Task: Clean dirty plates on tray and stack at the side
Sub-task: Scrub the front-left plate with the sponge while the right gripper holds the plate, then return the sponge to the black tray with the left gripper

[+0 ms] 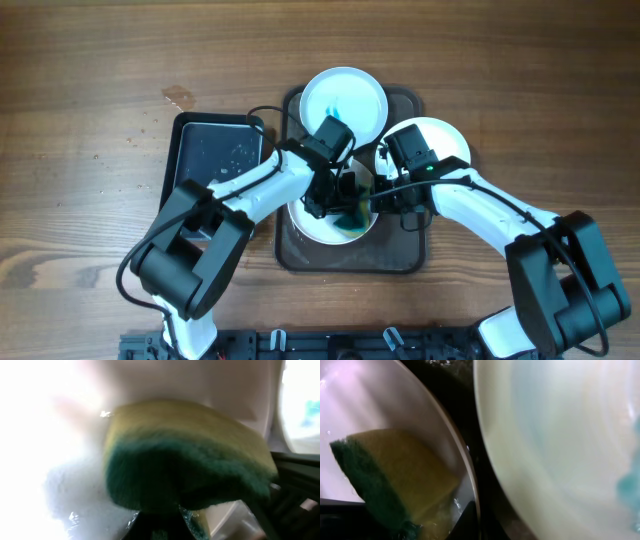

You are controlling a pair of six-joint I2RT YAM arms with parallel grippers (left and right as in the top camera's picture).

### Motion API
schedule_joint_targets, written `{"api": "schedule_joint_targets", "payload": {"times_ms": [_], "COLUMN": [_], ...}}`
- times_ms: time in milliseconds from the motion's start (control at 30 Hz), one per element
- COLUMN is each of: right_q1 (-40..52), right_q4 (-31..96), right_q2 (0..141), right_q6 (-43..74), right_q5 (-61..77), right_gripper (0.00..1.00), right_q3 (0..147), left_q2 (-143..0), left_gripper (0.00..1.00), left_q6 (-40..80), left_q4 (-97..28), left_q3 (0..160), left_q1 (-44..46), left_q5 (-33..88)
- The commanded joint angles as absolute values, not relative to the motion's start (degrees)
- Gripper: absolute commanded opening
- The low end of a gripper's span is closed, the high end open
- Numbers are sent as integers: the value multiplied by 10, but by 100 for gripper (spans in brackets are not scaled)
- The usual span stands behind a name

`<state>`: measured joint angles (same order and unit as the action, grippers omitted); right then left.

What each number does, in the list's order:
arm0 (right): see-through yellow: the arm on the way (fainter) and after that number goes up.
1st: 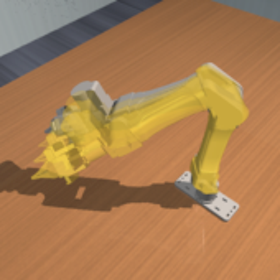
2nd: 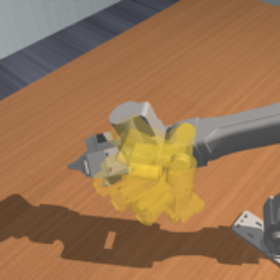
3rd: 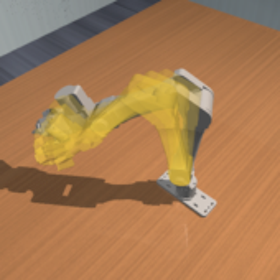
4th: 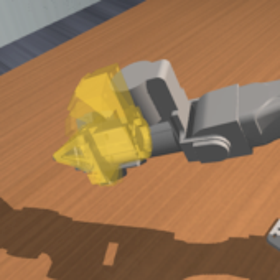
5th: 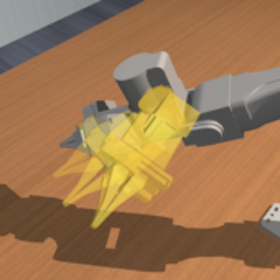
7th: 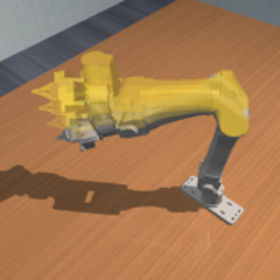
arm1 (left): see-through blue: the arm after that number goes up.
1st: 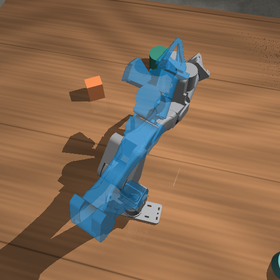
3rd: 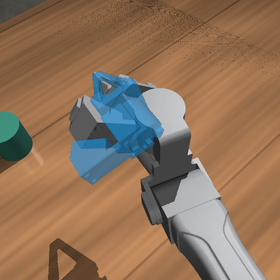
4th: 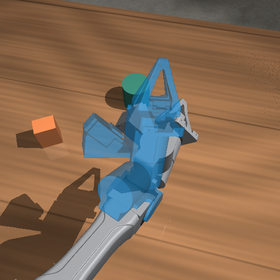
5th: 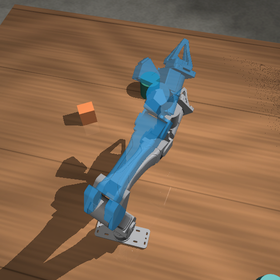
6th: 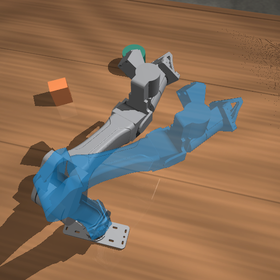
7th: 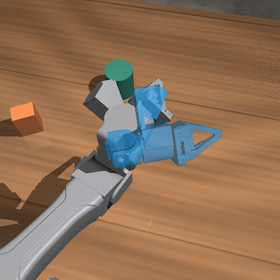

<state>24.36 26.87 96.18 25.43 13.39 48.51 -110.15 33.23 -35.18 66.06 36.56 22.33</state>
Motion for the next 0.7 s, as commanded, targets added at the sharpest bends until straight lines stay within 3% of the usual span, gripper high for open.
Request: {"api": "schedule_joint_targets", "payload": {"times_ms": [0, 100, 400, 667], "right_q1": [243, 243, 243, 243], "right_q4": [271, 271, 277, 281], "right_q2": [970, 970, 970, 970], "right_q6": [246, 246, 256, 256], "right_q5": [125, 125, 125, 125], "right_gripper": [4, 4, 4, 4], "right_q3": [481, 481, 481, 481], "left_q2": [-1107, -1087, -1057, -967], "left_gripper": [4, 4, 4, 4], "left_q6": [355, 383, 398, 332], "left_q4": [-404, -449, -478, -460], "left_q3": [646, 660, 668, 677], "left_q1": [361, 358, 282, 187], "left_q5": [-16, -87, -116, 157]}}
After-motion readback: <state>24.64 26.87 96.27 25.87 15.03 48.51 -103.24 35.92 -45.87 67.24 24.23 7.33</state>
